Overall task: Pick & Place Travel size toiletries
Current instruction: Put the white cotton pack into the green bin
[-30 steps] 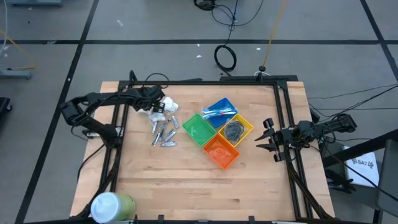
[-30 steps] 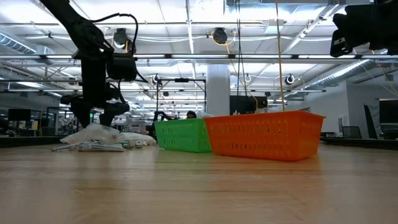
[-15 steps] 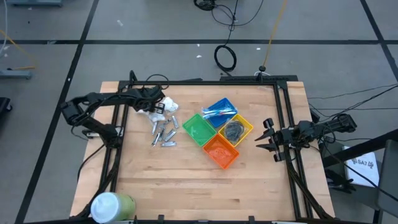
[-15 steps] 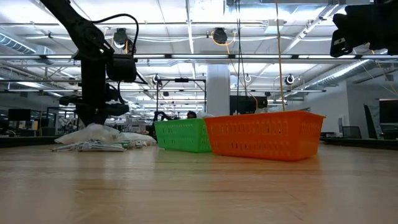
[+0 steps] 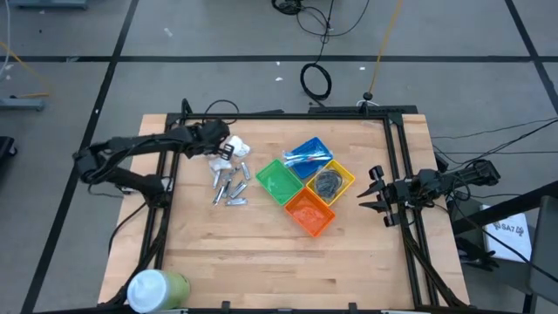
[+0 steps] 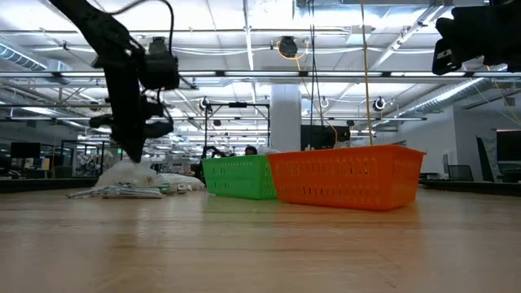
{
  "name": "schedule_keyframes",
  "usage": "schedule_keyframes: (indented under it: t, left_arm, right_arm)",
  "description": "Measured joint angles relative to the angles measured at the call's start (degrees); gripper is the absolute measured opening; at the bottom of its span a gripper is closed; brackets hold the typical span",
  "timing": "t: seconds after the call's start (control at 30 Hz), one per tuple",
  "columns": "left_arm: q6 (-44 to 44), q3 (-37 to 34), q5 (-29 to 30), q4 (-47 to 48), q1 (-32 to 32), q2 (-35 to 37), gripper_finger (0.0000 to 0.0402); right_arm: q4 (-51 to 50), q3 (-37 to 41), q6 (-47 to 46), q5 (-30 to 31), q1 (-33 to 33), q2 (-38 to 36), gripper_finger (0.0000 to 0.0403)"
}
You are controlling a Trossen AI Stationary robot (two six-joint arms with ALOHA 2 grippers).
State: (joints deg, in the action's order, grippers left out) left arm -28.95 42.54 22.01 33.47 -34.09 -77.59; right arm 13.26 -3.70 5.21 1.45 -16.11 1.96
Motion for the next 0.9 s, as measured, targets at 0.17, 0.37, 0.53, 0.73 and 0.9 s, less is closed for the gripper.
schedule_keyframes:
  t: [0.17, 0.37, 0.53, 0.73, 0.9]
  left_arm:
    - [0.6, 1.5, 0.1, -0.3, 4.7, 8.6, 0.0000]
    - [2.0, 4.1, 0.3, -1.8, 12.8, 16.4, 0.0000]
    - [4.8, 4.4, 0.5, -7.0, 18.2, 18.5, 0.0000]
    - [6.1, 4.4, -0.5, -12.2, 22.2, 17.8, 0.0000]
    - [10.1, 4.4, -5.4, -18.7, 25.0, 15.4, 0.0000]
  right_arm:
    - [0.0, 0.0, 0.0, 0.0, 0.0, 0.0, 0.0091]
    - [0.0, 0.0, 0.0, 0.0, 0.0, 0.0, 0.0091]
    - [0.0, 0.0, 0.0, 0.0, 0.0, 0.0, 0.0091]
    - [0.0, 0.0, 0.0, 0.0, 0.0, 0.0, 0.0091]
    - [0.0, 0.0, 0.0, 0.0, 0.0, 0.0, 0.0091]
